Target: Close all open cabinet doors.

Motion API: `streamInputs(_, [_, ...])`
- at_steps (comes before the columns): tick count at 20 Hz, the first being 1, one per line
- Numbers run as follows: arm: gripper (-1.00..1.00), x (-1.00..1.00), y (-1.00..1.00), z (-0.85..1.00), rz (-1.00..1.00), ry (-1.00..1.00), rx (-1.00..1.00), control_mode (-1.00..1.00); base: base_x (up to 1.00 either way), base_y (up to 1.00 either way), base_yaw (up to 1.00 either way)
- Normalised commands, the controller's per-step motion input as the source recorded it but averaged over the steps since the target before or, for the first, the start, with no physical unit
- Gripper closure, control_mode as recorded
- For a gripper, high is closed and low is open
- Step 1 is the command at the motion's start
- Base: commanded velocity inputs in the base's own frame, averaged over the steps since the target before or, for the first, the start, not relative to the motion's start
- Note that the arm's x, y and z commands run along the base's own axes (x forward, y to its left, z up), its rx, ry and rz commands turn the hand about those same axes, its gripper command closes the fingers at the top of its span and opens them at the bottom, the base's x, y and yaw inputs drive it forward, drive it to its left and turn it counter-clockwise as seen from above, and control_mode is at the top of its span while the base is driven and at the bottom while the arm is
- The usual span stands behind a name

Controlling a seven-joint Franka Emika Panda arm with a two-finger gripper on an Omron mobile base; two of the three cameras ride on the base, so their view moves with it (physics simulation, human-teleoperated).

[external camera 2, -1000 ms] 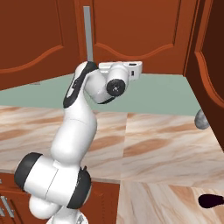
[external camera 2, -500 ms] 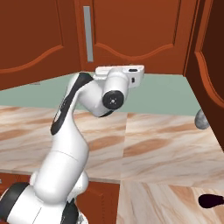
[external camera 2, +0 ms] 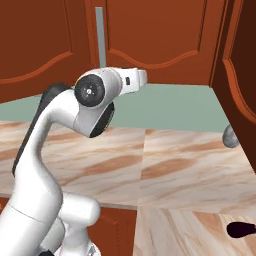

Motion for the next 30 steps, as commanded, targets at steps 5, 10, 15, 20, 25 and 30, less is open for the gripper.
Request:
streamInputs(5, [-1.0,-1.0,1.0,-0.02,0.0,0.11,-0.17,-1.0,0.0,0.0,0.0])
streamInputs(10, [-1.0,-1.0,0.98,-0.01,0.01,-0.14,-0.06,-1.0,0.0,0.0,0.0])
streamInputs(15, [-1.0,-0.98,0.82,0.0,0.08,-0.13,0.0,-1.0,0.0,0.0,0.0])
streamInputs(20, [-1.0,-0.96,0.54,0.11,0.15,-0.06,0.0,-1.0,0.0,0.0,0.0])
streamInputs(25, [-1.0,-0.98,0.13,0.25,0.25,0.0,0.0,-1.0,0.0,0.0,0.0])
streamInputs(30, [-1.0,-0.71,0.26,0.07,0.26,0.02,0.0,-1.0,0.0,0.0,0.0])
